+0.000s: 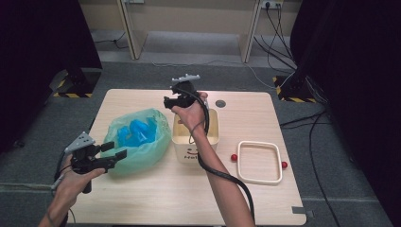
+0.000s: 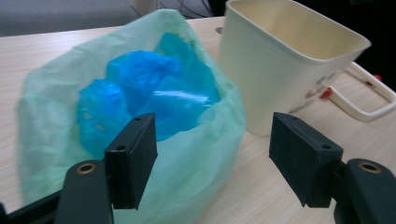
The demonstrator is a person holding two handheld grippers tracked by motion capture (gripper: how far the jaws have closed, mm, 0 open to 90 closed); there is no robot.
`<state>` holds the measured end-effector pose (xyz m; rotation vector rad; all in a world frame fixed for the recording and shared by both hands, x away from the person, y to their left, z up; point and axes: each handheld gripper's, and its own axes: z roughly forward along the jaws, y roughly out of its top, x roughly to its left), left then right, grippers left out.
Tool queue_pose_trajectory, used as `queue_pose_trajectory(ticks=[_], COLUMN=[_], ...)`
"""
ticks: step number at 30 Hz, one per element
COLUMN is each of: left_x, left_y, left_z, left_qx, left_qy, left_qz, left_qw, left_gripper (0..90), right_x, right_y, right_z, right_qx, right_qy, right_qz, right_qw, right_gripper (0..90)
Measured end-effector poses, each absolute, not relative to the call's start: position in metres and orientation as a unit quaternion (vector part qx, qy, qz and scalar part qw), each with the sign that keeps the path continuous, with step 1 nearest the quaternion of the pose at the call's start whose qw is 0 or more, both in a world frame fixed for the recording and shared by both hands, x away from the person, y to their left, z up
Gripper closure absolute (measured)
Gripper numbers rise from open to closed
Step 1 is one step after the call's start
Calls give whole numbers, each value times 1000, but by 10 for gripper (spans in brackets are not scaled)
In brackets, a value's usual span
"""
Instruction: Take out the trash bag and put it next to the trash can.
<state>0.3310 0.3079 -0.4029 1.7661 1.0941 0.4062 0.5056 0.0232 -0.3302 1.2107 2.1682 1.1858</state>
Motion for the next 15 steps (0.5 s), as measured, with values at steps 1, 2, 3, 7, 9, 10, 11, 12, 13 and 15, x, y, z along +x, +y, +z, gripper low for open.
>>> queue_pose_trajectory(ticks=[1, 2, 3, 7, 9, 10, 11, 12, 13, 15], left_x=[331, 331, 331, 329, 329, 329, 328, 328, 328, 329], left_y=[305, 301, 298, 280, 272, 268, 265, 261, 258, 253], left_z=[-404, -405, -406, -413, -415, -417, -418, -419, -421, -425], left_qx=[728, 730, 731, 741, 744, 746, 747, 749, 750, 753], left_qy=[447, 442, 438, 415, 403, 399, 394, 390, 388, 385], left_qz=[162, 158, 154, 140, 138, 135, 133, 131, 129, 123], left_qw=[493, 497, 501, 509, 514, 516, 519, 520, 521, 519], left_gripper=[313, 307, 298, 274, 264, 260, 255, 252, 249, 240], right_x=[505, 504, 503, 498, 496, 494, 493, 492, 491, 488], right_y=[18, 13, 7, -14, -25, -30, -36, -41, -46, -57], right_z=[-330, -330, -330, -331, -331, -332, -332, -332, -332, -332], right_qx=[433, 434, 435, 443, 446, 449, 450, 452, 454, 457], right_qy=[771, 770, 768, 761, 756, 754, 752, 750, 747, 743], right_qz=[425, 428, 430, 437, 442, 442, 444, 445, 447, 451], right_qw=[192, 190, 188, 185, 186, 186, 187, 188, 188, 190], right_gripper=[344, 343, 341, 330, 330, 330, 330, 330, 328, 327])
